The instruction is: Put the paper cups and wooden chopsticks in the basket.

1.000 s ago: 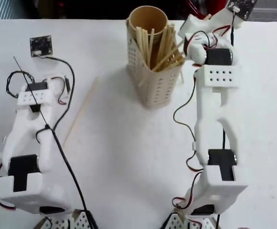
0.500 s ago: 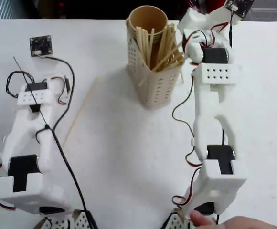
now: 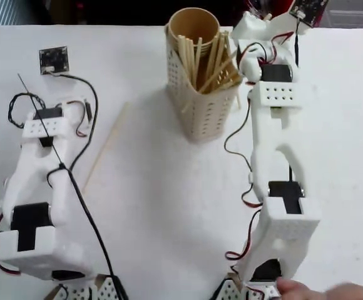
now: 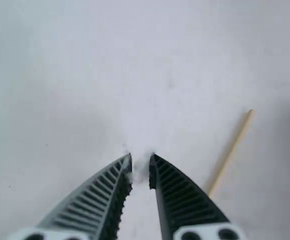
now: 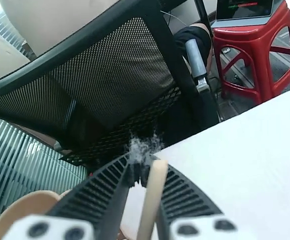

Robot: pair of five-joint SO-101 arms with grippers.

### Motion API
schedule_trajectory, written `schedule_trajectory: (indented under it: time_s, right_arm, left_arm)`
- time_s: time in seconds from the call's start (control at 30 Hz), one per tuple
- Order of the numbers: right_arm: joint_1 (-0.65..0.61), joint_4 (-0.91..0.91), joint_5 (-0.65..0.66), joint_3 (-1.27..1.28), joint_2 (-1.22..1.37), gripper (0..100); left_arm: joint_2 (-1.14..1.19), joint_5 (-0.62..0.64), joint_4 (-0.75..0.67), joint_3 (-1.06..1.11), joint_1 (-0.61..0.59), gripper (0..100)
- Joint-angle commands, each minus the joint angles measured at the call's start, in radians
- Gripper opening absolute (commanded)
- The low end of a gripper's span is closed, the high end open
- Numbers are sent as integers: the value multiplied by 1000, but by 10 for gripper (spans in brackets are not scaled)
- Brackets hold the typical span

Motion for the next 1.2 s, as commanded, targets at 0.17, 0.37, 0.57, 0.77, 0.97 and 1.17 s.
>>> schedule_trajectory:
  time_s: [0.17, 0.37, 0.57, 0.77, 0.97, 1.17]
  right_arm:
    - [-1, -24, 2, -95, -196, 17]
    - [-22, -27, 17, -104, -254, 17]
    - [-4, 33, 123, -95, -274, 17]
    - [2, 245, 123, -92, -271, 21]
    - [-7, 344, 121, -26, -243, 77]
    - [-4, 346, 120, 40, -232, 310]
  left_arm:
    - [-8, 0, -20, -9, 2, 84]
    - [-8, 0, -20, -9, 4, 84]
    - [-8, 0, -20, -11, 4, 84]
    - [-8, 0, -20, -9, 4, 85]
    - [-7, 0, -61, 8, 4, 84]
    - [-7, 0, -110, 31, 4, 84]
